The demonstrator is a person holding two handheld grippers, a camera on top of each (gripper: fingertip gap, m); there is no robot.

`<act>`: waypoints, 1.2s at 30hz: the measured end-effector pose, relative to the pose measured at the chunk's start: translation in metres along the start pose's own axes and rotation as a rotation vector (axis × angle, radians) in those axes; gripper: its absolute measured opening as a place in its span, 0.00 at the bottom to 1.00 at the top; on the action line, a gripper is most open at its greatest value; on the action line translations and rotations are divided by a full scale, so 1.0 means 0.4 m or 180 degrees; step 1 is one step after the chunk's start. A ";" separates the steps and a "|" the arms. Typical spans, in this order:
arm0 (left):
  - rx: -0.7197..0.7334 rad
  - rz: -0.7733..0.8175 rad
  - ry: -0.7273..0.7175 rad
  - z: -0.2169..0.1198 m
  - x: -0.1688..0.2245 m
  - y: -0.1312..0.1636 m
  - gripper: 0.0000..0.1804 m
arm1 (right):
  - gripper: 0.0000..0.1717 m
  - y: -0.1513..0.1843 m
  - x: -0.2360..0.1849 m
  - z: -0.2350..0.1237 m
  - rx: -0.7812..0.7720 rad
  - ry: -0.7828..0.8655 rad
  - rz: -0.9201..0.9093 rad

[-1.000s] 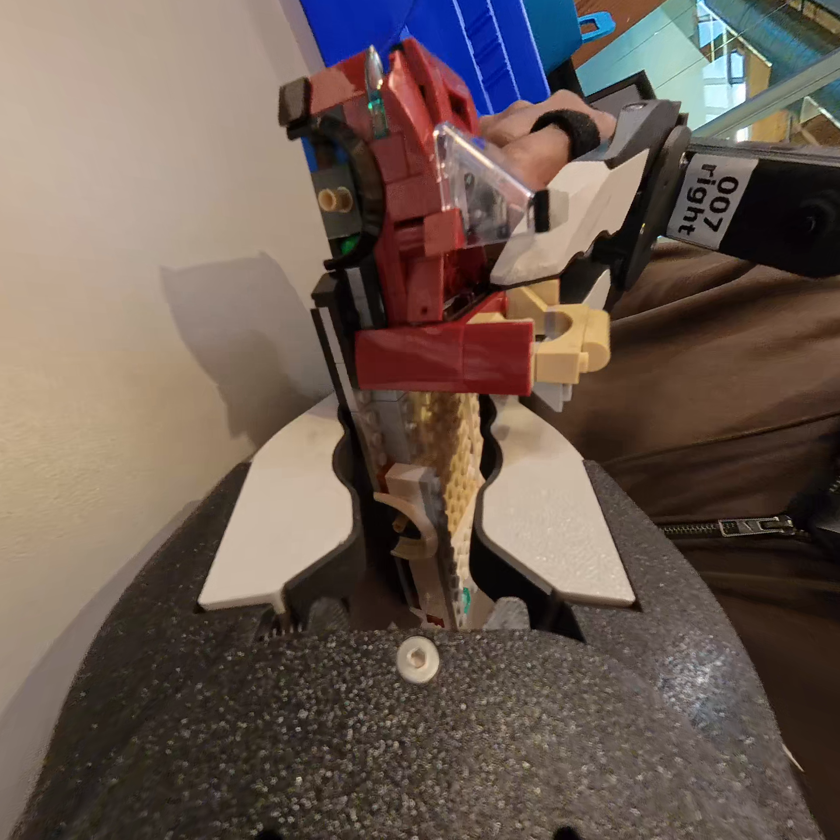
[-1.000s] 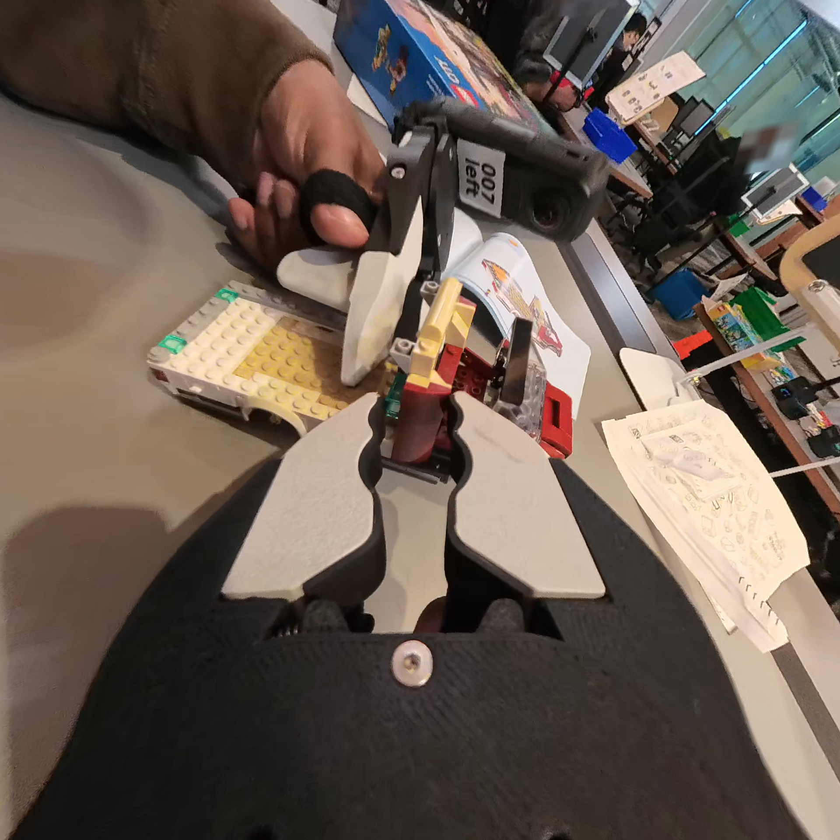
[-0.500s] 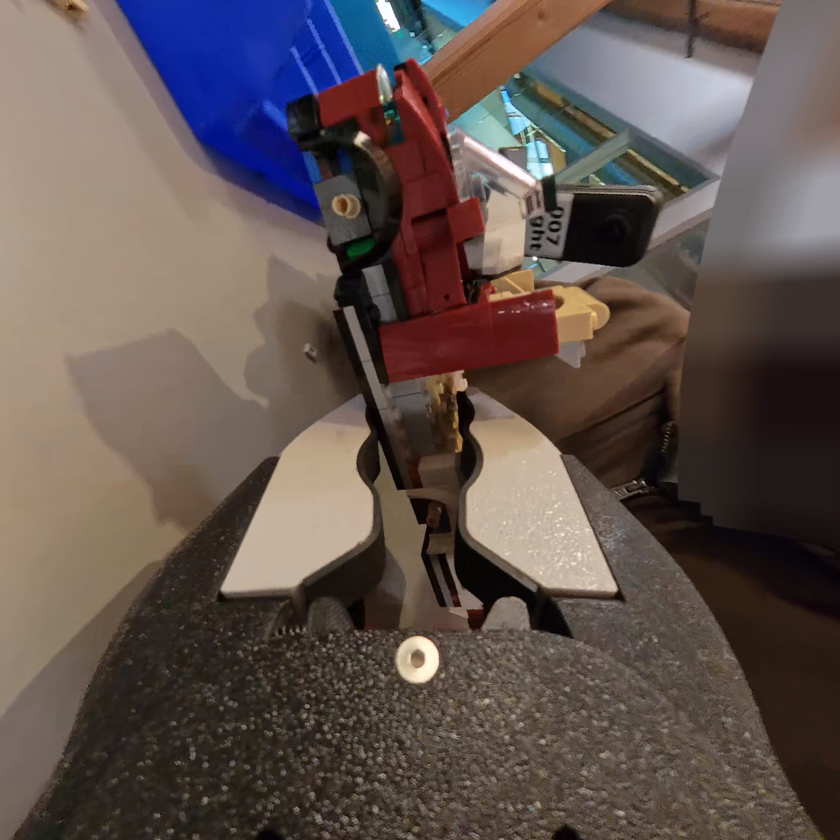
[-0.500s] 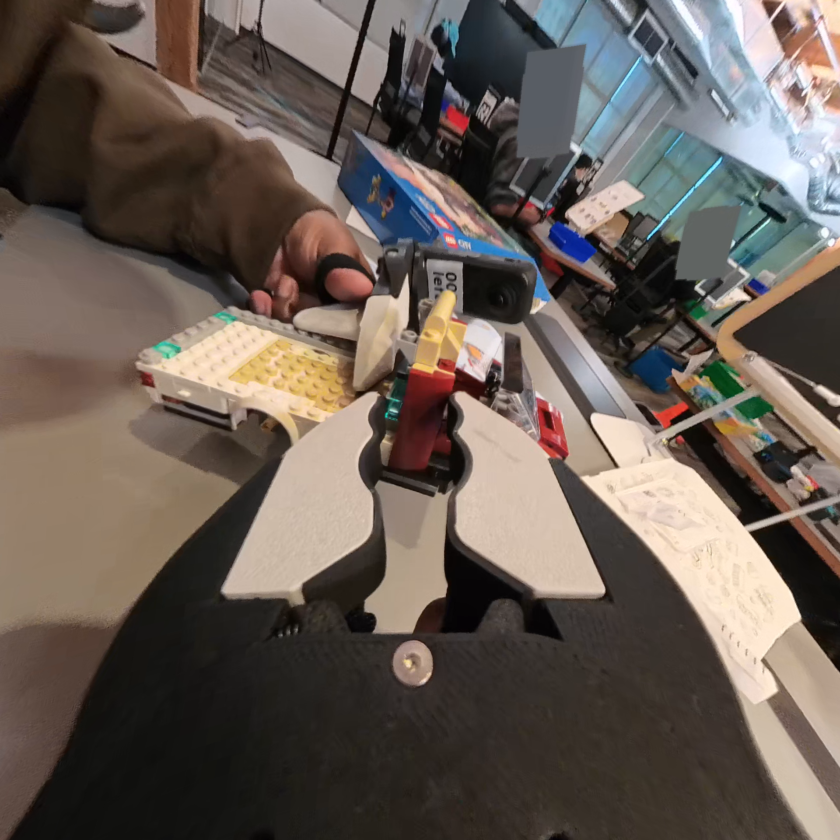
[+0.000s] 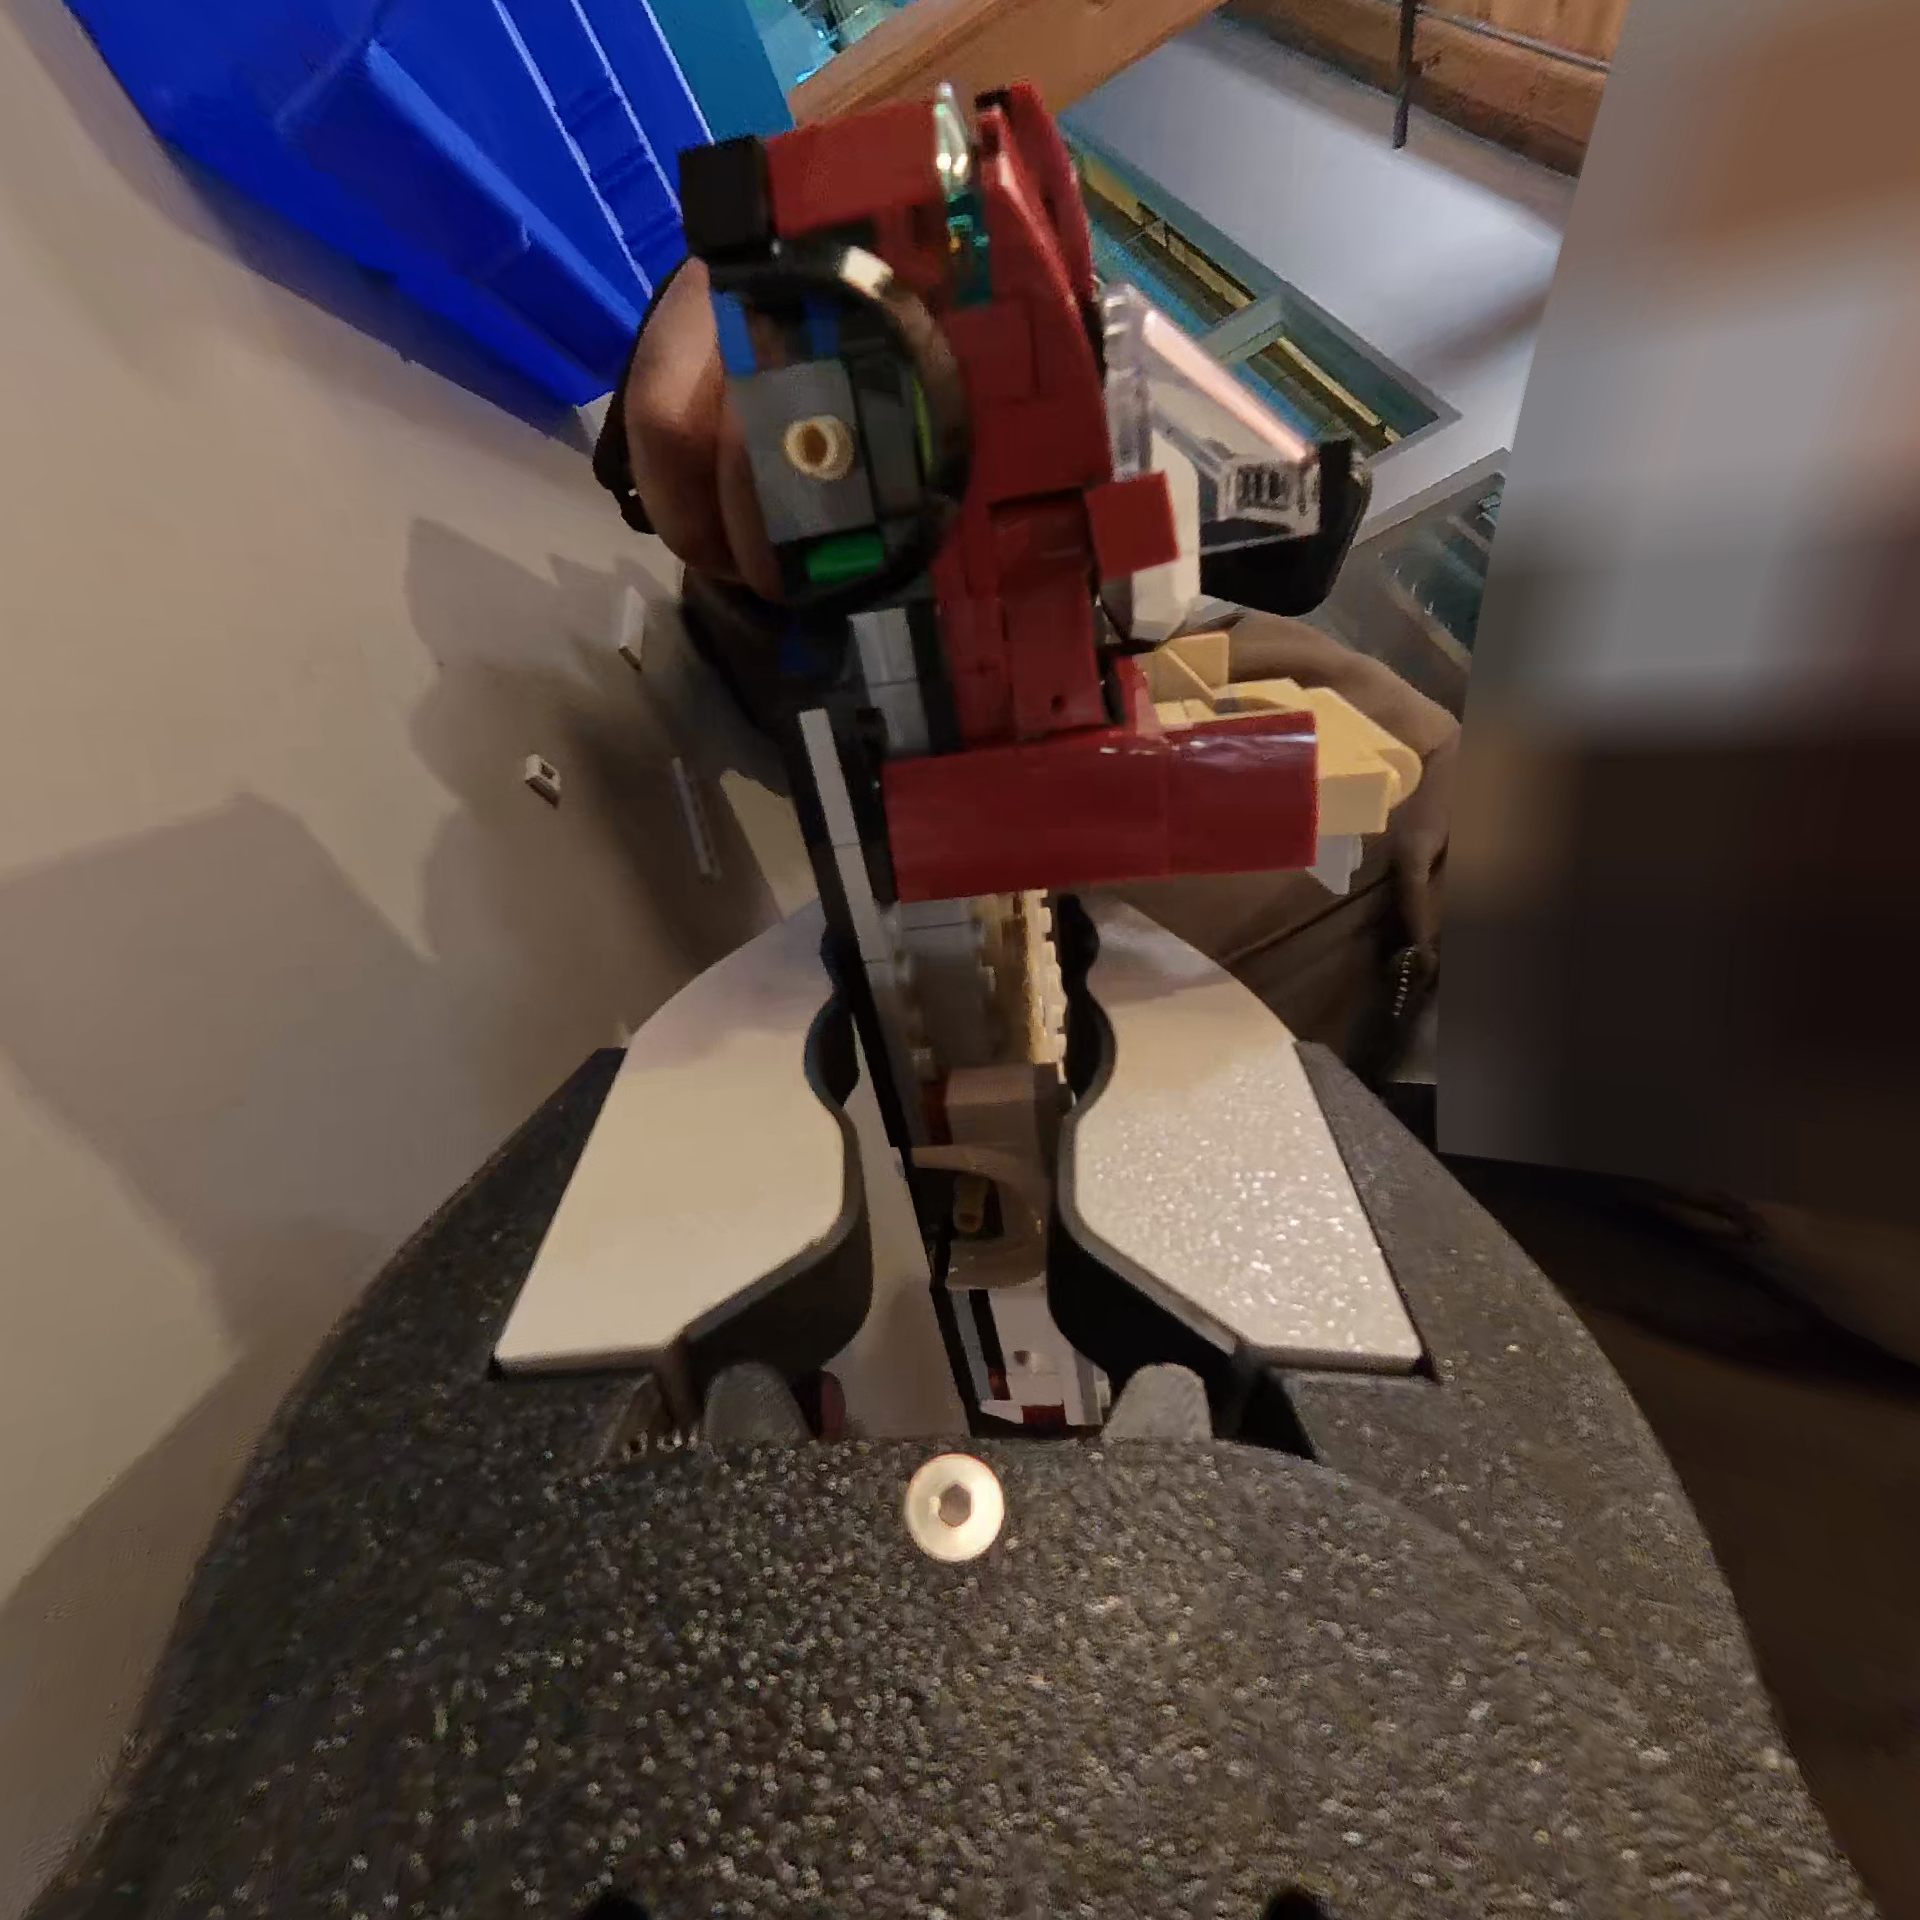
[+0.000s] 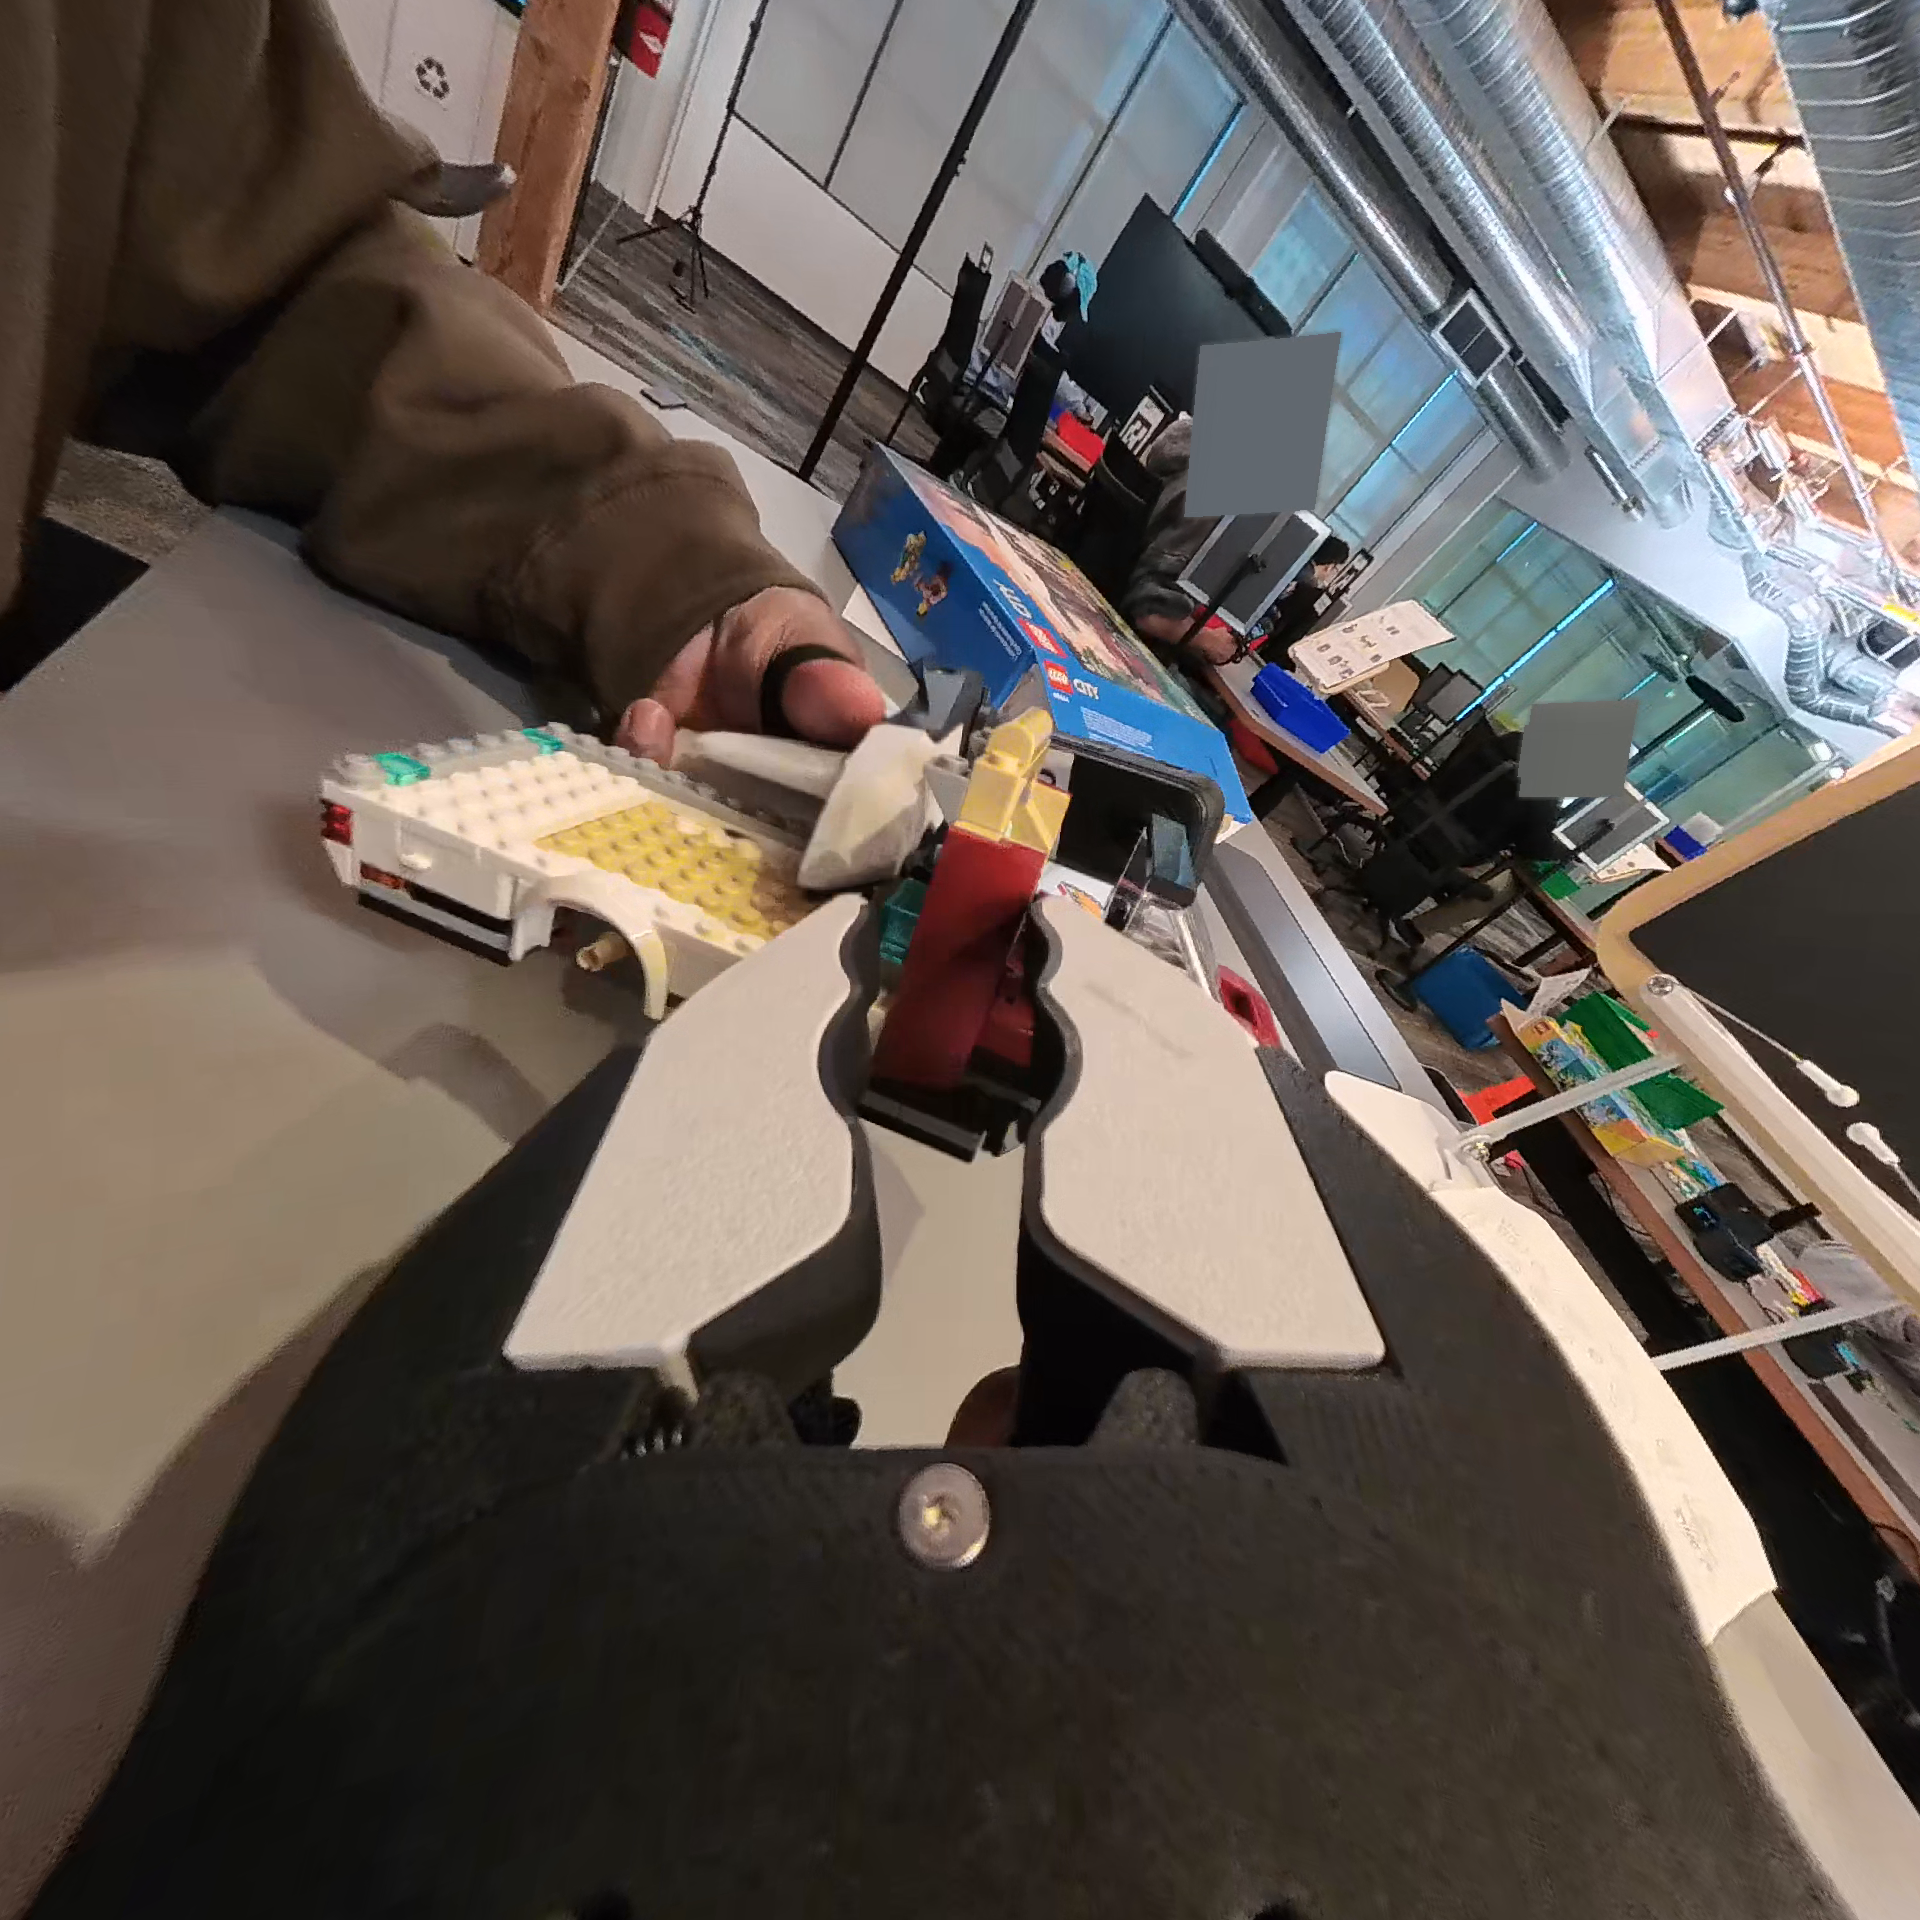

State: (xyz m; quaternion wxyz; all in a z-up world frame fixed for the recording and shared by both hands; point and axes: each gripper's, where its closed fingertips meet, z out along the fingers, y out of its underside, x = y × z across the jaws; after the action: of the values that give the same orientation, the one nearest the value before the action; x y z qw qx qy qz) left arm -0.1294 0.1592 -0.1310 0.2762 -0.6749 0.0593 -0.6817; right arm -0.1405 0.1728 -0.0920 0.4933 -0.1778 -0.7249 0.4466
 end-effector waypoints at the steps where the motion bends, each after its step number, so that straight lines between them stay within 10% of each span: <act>1: -0.0012 0.0011 -0.0024 -0.001 -0.002 0.002 0.18 | 0.15 0.001 0.000 0.000 0.0003 -0.0001 0.0002; 24: 0.1190 -0.0242 0.0071 -0.110 -0.031 -0.123 0.12 | 0.11 0.063 0.105 -0.027 -0.0511 0.0431 0.0339; 36: 0.1154 -0.0161 -0.0093 -0.104 -0.041 -0.119 0.12 | 0.12 0.187 0.081 -0.171 -0.1687 0.0174 0.0822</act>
State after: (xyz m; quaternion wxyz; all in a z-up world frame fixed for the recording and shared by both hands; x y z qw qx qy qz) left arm -0.1843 0.1945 -0.1272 0.3768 -0.6251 -0.0856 -0.6781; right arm -0.1090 0.2679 -0.1280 0.3881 -0.4031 -0.7742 0.2959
